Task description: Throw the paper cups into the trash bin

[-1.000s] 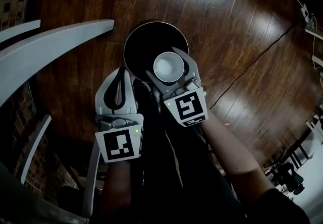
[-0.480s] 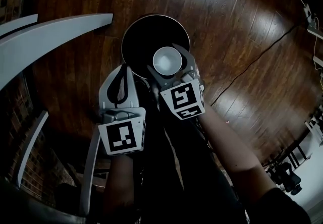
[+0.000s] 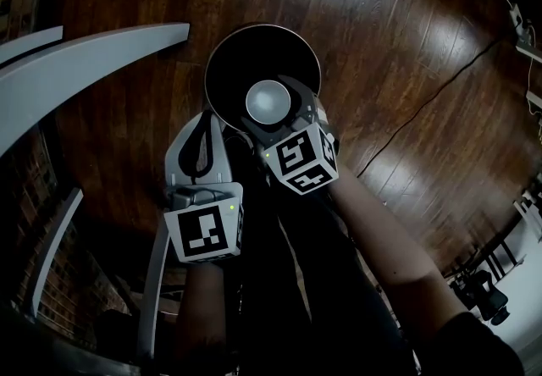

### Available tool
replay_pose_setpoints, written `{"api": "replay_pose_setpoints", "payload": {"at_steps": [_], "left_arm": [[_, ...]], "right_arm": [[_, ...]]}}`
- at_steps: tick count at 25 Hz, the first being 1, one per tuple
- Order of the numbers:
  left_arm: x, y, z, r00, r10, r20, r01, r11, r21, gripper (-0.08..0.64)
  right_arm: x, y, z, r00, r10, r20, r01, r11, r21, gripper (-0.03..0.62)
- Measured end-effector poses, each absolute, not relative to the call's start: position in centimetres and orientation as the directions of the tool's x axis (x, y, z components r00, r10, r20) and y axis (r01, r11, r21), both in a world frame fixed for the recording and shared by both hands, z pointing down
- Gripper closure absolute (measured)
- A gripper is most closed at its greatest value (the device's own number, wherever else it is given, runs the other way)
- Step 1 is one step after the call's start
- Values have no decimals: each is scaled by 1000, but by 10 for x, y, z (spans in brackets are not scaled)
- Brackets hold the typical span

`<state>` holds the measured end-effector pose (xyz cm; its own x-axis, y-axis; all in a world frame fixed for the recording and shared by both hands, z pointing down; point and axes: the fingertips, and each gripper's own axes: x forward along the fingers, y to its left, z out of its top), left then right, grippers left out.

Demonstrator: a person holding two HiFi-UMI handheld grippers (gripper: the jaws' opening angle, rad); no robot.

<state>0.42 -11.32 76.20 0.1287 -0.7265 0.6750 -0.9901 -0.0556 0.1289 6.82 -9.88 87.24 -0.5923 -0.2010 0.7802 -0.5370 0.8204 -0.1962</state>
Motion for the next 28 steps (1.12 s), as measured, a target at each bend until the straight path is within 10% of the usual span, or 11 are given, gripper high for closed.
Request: {"api": "replay_pose_setpoints", "payload": {"at_steps": [11, 28], "left_arm": [[0, -107, 764, 145, -720, 679, -989, -80, 127, 555], [25, -138, 630, 217, -799, 561, -976, -187, 111, 555]], "right_arm": [[66, -97, 879, -588, -183, 787, -555, 800, -228, 173], [95, -182, 680, -644, -498, 581, -696, 696, -175, 225]]}}
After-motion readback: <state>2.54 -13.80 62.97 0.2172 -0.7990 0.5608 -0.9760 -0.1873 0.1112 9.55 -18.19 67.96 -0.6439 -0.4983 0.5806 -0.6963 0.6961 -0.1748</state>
